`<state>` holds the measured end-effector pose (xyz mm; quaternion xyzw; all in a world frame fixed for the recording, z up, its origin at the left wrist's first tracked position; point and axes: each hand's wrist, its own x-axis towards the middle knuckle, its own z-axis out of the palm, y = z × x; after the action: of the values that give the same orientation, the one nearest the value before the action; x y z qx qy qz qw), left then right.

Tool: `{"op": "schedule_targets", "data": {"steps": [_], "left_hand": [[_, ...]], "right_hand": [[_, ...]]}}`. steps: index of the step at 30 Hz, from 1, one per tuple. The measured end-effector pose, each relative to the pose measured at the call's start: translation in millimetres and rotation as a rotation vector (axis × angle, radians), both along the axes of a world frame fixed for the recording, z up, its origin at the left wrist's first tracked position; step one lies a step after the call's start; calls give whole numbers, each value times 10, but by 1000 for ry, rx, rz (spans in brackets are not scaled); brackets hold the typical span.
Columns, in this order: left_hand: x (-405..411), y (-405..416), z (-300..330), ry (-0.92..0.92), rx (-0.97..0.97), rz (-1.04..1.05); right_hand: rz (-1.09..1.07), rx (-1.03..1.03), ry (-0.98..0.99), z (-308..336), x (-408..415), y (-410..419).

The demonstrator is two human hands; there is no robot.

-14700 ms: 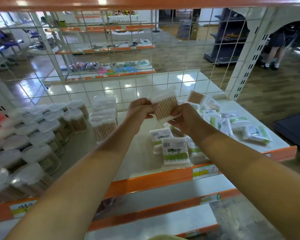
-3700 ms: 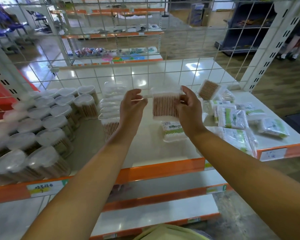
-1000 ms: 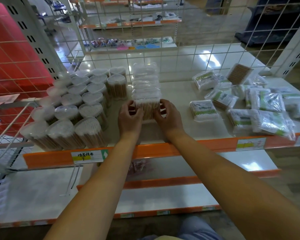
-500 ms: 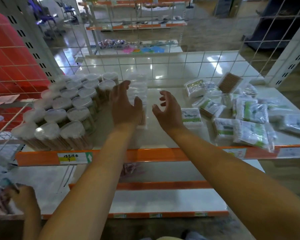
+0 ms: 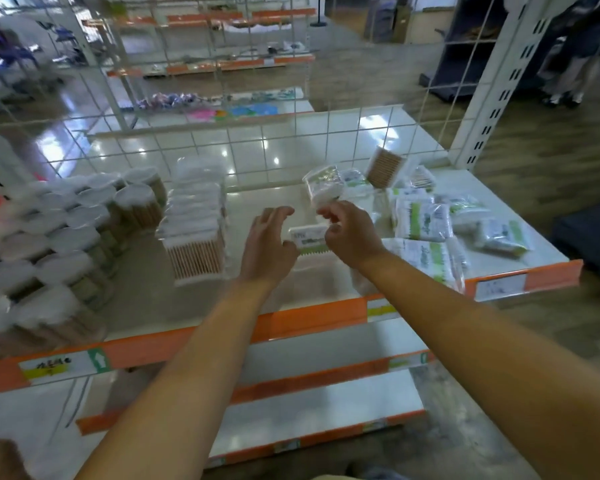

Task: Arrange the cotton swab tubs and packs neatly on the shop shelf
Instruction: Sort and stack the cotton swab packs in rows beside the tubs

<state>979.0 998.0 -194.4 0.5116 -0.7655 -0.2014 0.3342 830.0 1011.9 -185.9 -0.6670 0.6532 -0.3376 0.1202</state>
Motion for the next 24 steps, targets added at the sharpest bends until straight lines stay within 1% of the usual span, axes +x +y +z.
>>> {"op": "schedule_targets", "data": {"steps": [3, 5, 10, 13, 20, 22, 24], "left_hand": [[-31, -45, -101, -29, 20, -5], [-53, -62, -167, -21, 34, 20], [-63, -81, -305, 90, 64, 61], [-50, -91, -338, 141, 100, 87], [-18, -66, -326, 259, 160, 74], [-3, -59, -326, 276, 176, 51], [16, -71, -336, 260, 184, 28]], "right_hand": [[147, 99, 166, -82, -117, 54], [188, 190, 269, -93, -159, 90], [250, 299, 520, -98, -229, 114], [256, 313, 533, -108, -232, 90], [234, 147, 537, -162, -246, 37], [234, 101, 509, -184, -255, 48], [218, 34, 419, -192, -254, 58]]}}
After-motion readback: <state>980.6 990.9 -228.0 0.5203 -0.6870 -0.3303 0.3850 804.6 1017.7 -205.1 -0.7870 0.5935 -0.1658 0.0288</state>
